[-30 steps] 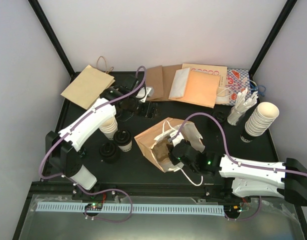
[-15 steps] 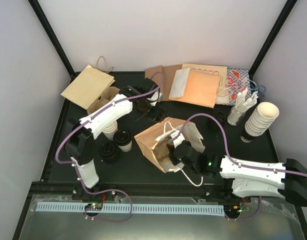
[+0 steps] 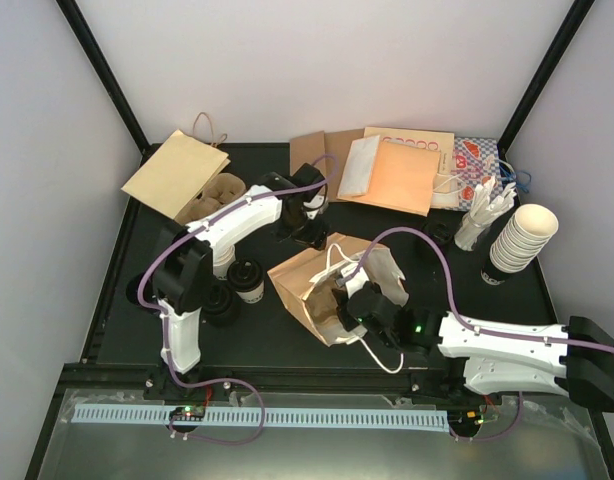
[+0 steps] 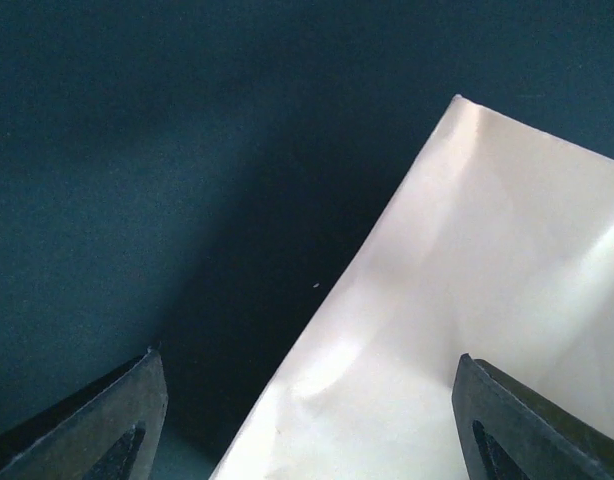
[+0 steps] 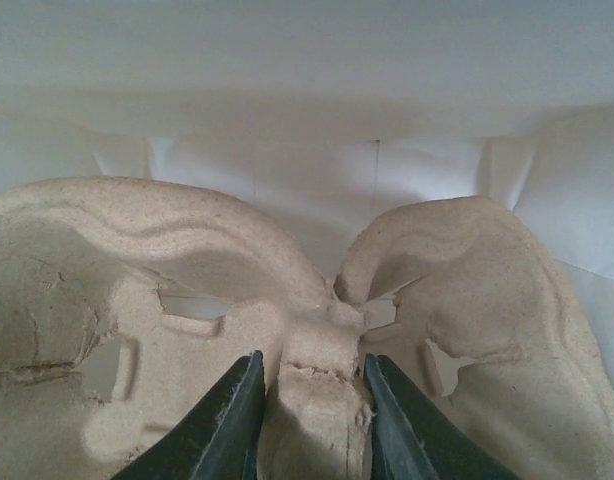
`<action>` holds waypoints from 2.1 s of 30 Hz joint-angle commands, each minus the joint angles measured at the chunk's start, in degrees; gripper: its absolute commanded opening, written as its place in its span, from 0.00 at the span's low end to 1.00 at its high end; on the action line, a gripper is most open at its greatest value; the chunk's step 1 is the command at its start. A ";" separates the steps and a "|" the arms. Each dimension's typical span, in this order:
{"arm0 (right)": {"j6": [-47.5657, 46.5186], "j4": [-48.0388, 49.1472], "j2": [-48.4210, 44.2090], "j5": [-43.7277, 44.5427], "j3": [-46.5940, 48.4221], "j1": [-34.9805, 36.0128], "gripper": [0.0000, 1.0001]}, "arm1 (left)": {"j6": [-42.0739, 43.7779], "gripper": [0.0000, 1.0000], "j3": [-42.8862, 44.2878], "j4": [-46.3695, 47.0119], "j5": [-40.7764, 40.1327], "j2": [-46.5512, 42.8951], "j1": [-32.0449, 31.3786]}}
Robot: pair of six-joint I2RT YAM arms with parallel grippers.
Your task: Pack the takeout coffee
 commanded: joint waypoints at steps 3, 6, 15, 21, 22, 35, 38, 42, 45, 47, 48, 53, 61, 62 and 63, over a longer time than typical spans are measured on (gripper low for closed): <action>-0.34 0.38 2.50 1.29 -0.71 1.94 0.29 | 0.16 0.79 0.16 -0.72 3.13 1.42 -0.06; -0.21 0.83 3.83 2.02 -0.21 3.28 0.29 | 0.12 0.78 -1.05 0.49 5.01 1.08 -0.09; 0.75 -1.11 10.68 9.36 4.02 8.34 0.30 | 0.42 0.76 -3.51 2.51 9.23 0.23 -0.05; 2.44 -1.55 10.34 12.99 4.86 8.57 0.30 | 0.65 0.75 -4.83 3.31 10.93 -0.93 -0.10; 1.92 -0.72 9.79 12.89 4.64 8.51 0.30 | 0.76 0.75 -4.93 3.31 11.13 -1.07 -0.15; 3.52 -4.04 10.65 11.98 8.37 8.40 0.32 | 0.69 0.74 -6.37 3.79 11.13 -2.79 -0.36; 3.85 -4.31 11.67 11.16 8.71 7.93 0.32 | 0.71 0.74 -6.61 3.93 11.40 -2.85 -0.57; 5.35 -6.48 14.01 10.34 10.22 7.21 0.32 | 0.57 0.74 -6.99 4.18 11.74 -3.05 -1.06; 5.85 -8.41 15.27 9.68 11.54 7.03 0.31 | 0.43 0.74 -7.17 4.36 11.50 -3.36 -1.26; 6.26 -9.69 15.44 9.76 12.27 6.93 0.31 | 0.28 0.74 -7.26 4.41 10.65 -4.01 -1.28; 6.30 -10.10 15.40 9.83 12.46 6.91 0.31 | 0.19 0.74 -7.20 4.38 9.93 -4.65 -1.25; 6.67 -11.01 14.76 9.63 12.05 6.99 0.31 | -0.27 0.80 -5.51 3.57 5.39 -9.57 -1.24; 6.85 -12.38 14.40 8.34 12.36 6.33 0.31 | 1.47 0.98 -0.38 -0.36 0.07 -20.14 -1.10; 6.83 -12.40 14.20 8.09 12.45 6.15 0.31 | 1.69 0.99 0.91 -1.91 -1.70 -21.17 -1.08; 6.67 -12.47 14.07 7.74 12.69 5.96 0.31 | 1.92 0.99 2.27 -3.20 -3.09 -22.47 -1.12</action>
